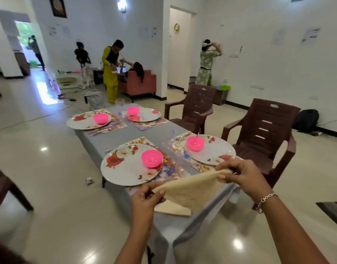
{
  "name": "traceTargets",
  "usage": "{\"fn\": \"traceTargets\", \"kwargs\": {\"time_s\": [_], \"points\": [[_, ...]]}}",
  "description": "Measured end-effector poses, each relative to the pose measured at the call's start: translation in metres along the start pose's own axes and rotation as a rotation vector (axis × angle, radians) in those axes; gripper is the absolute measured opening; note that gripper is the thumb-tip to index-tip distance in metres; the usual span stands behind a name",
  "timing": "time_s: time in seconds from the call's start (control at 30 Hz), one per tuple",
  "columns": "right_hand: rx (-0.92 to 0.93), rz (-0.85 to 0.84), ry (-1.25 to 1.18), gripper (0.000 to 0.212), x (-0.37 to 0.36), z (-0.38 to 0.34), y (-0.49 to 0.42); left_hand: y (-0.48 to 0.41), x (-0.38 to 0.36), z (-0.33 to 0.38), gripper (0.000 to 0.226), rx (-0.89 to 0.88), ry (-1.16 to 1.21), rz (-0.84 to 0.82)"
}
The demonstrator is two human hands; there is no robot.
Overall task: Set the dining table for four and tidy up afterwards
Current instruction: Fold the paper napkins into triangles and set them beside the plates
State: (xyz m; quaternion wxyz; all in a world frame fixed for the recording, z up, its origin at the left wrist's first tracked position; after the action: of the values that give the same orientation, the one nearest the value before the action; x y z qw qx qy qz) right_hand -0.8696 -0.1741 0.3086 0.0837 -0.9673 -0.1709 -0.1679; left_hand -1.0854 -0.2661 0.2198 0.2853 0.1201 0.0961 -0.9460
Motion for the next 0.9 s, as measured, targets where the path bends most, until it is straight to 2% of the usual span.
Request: {"fn": "traceTargets", "kwargs": {"time_s": [0.2,0.43,0.67,0.77,0.83,0.9], "points": [[0.102,-0.105,0.056,0.025,-0.050,-0.004,-0.024,-0.008,0.048,0.014,0.026,-0.058,-0.032,0.120],[0.134,-0.186,-0.059,0.027,-0.090,-0.007,-0.074,-0.031,0.076,0.015,0.019,-0.050,-0.045,0.239],[0.240,-0.158,-0.029,0.021,-0.118,-0.010,-0.143,-0.079,0.090,0.030,0.009,-0.077,-0.124,0.291],[0.182,-0.221,-0.241,0.016,-0.131,-0.017,-0.165,-0.094,0.096,0.031,0.007,-0.057,-0.206,0.301],[0.115,-0.289,-0.414,0.013,-0.139,-0.021,-0.178,-0.101,0.099,0.028,0.009,0.032,-0.235,0.263],[0.129,-0.332,-0.439,0.011,-0.149,-0.027,-0.187,-0.107,0.104,0.024,0.007,0.123,-0.252,0.199]]}}
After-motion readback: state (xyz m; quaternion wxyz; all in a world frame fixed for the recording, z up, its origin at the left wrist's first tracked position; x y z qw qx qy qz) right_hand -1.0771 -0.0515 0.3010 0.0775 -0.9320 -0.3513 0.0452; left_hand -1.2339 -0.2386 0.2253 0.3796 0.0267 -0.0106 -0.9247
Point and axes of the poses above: each hand's wrist, its own y-axis away from the middle knuckle, its own x-axis out of the back of the hand, z = x × y, the point moved 1 cm from there along -y, towards the middle knuckle, and after that the axes turned 3 degrees about -x, right-handed, at the moved point
